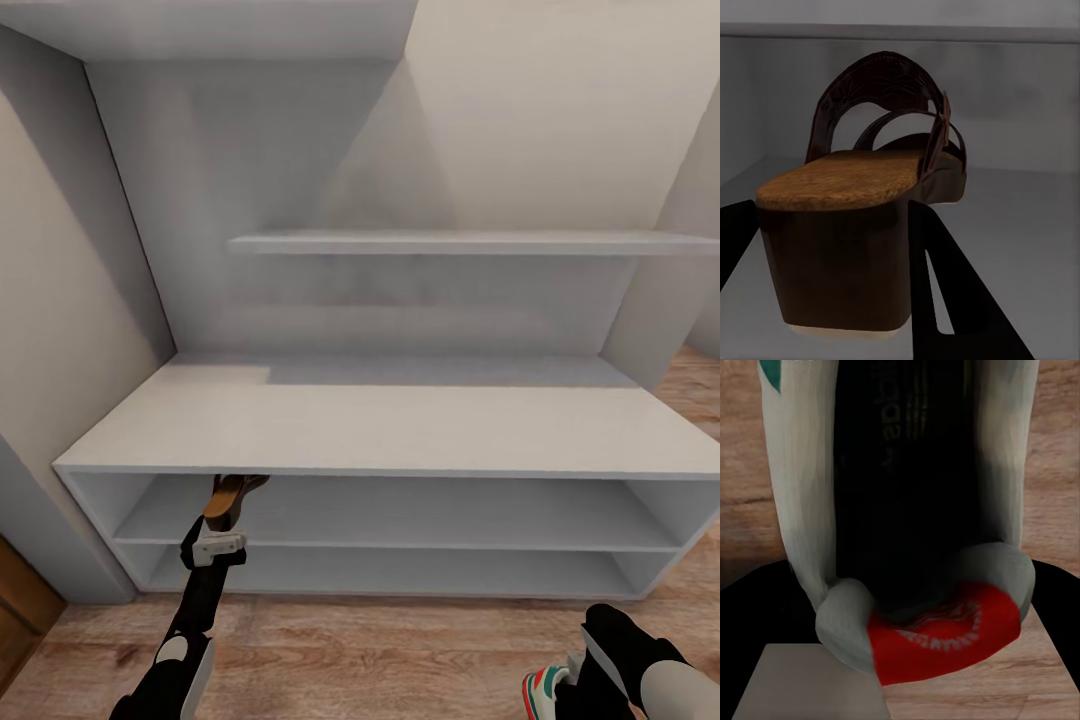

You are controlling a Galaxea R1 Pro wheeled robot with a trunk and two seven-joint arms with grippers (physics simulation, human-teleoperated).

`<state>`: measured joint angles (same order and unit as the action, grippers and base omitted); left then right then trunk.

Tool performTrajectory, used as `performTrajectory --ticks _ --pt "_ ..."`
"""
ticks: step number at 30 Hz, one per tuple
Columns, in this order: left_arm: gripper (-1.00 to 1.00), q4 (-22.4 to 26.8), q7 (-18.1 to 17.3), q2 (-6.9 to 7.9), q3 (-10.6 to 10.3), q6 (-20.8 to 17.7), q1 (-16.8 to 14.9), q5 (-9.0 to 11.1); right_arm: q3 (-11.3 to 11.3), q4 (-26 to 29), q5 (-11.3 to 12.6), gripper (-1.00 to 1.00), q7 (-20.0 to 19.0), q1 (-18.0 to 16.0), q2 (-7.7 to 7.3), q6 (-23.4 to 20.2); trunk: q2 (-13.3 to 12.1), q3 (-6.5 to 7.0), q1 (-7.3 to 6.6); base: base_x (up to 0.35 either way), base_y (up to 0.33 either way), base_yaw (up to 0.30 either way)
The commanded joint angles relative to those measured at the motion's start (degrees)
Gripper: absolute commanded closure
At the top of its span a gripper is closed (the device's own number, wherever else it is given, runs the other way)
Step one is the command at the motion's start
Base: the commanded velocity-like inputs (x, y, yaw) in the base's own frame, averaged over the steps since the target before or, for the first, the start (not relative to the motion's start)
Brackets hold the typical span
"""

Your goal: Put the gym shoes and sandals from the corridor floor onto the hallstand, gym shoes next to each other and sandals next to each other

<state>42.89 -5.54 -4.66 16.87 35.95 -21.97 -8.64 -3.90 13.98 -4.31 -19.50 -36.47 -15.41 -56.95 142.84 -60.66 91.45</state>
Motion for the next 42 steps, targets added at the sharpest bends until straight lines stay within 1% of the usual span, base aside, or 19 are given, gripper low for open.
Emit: performTrajectory --ticks 1,24,32,42 --pt "1.00 0.0 0.0 0.00 0.0 0.0 0.0 0.0 0.0 0.0 0.0 1.00 0.0 0.0 -0.01 0.0 0.0 0.00 0.00 0.015 0.000 0.000" --pt "1.00 0.0 0.0 0.00 0.0 0.0 0.0 0.0 -0.1 -0.3 0.0 1.00 0.0 0.0 0.02 0.0 0.0 0.00 0.00 0.003 0.000 0.000" --pt "1.00 -0.1 0.0 0.00 0.0 0.0 0.0 0.0 -0.1 -0.3 0.0 1.00 0.0 0.1 0.02 0.0 0.0 0.00 0.00 0.100 0.000 0.000" --pt "1.00 -0.1 0.0 0.00 0.0 0.0 0.0 -0.1 -0.1 -0.3 0.0 1.00 0.0 0.1 0.01 0.0 0.0 0.00 0.00 0.020 0.000 0.000"
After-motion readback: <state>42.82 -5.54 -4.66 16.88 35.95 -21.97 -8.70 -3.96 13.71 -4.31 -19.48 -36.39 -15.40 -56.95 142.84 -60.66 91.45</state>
